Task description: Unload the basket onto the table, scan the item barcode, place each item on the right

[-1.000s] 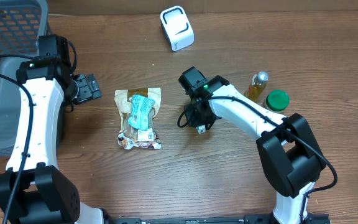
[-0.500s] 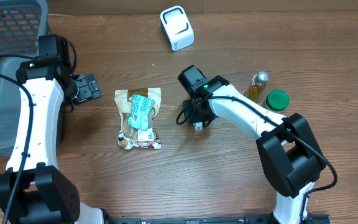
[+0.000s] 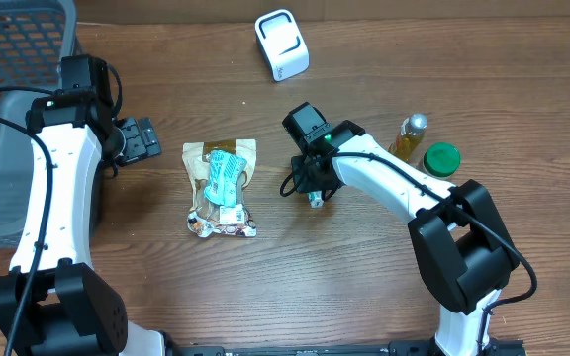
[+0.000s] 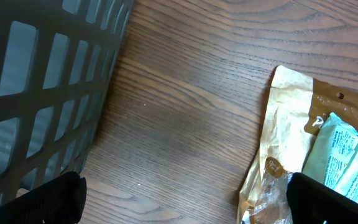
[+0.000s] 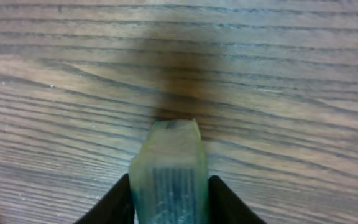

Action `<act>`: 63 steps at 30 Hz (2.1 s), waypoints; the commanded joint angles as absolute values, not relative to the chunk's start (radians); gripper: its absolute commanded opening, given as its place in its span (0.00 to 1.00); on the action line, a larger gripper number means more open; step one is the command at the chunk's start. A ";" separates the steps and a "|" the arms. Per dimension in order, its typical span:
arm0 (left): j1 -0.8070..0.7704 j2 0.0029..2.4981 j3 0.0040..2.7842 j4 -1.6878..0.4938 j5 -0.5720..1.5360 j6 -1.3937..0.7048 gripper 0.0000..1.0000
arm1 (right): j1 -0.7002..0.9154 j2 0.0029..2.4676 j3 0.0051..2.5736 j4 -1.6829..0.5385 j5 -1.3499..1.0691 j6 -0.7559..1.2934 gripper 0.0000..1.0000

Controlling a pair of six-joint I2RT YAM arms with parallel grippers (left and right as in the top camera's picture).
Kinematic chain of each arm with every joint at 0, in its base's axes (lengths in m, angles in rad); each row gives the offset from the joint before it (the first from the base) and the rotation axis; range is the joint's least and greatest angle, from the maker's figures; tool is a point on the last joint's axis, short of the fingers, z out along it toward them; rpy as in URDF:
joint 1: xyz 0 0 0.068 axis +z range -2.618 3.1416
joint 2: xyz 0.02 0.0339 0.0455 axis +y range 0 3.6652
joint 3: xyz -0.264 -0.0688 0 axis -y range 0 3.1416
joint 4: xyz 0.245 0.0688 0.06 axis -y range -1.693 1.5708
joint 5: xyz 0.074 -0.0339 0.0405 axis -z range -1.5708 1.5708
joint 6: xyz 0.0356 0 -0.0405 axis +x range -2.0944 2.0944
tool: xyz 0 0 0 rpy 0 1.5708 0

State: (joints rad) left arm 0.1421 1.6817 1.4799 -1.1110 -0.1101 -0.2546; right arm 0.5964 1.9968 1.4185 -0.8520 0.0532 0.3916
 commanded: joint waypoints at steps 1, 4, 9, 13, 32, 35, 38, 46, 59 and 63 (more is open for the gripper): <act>0.144 1.666 1.500 -1.111 -0.123 -0.243 1.00 | 0.598 2.005 1.415 -0.843 0.082 0.394 0.30; 0.144 1.666 1.500 -1.111 -0.123 -0.243 1.00 | 0.598 2.005 1.415 -0.842 0.089 0.394 0.29; 0.144 1.666 1.500 -1.111 -0.123 -0.243 0.99 | 0.598 2.005 1.415 -0.842 0.088 0.394 0.41; 0.144 1.666 1.500 -1.111 -0.123 -0.243 1.00 | 0.598 2.005 1.415 -0.842 0.084 0.394 0.53; 0.144 1.666 1.500 -1.111 -0.123 -0.243 0.99 | 0.597 2.005 1.413 -0.900 0.085 0.397 0.49; 0.144 1.666 1.500 -1.111 -0.123 -0.243 1.00 | 0.597 2.005 1.413 -0.903 0.085 0.397 0.44; 0.144 1.666 1.500 -1.111 -0.123 -0.243 1.00 | 0.597 2.005 1.413 -0.902 0.085 0.397 0.43; 0.144 1.666 1.500 -1.111 -0.123 -0.243 1.00 | 0.597 2.005 1.414 -0.914 0.084 0.397 0.22; 0.144 1.666 1.500 -1.111 -0.123 -0.243 0.99 | 0.597 1.997 1.442 -0.936 0.084 0.397 0.16; 0.144 1.666 1.500 -1.111 -0.123 -0.243 1.00 | 0.597 1.998 1.442 -0.936 0.084 0.397 0.16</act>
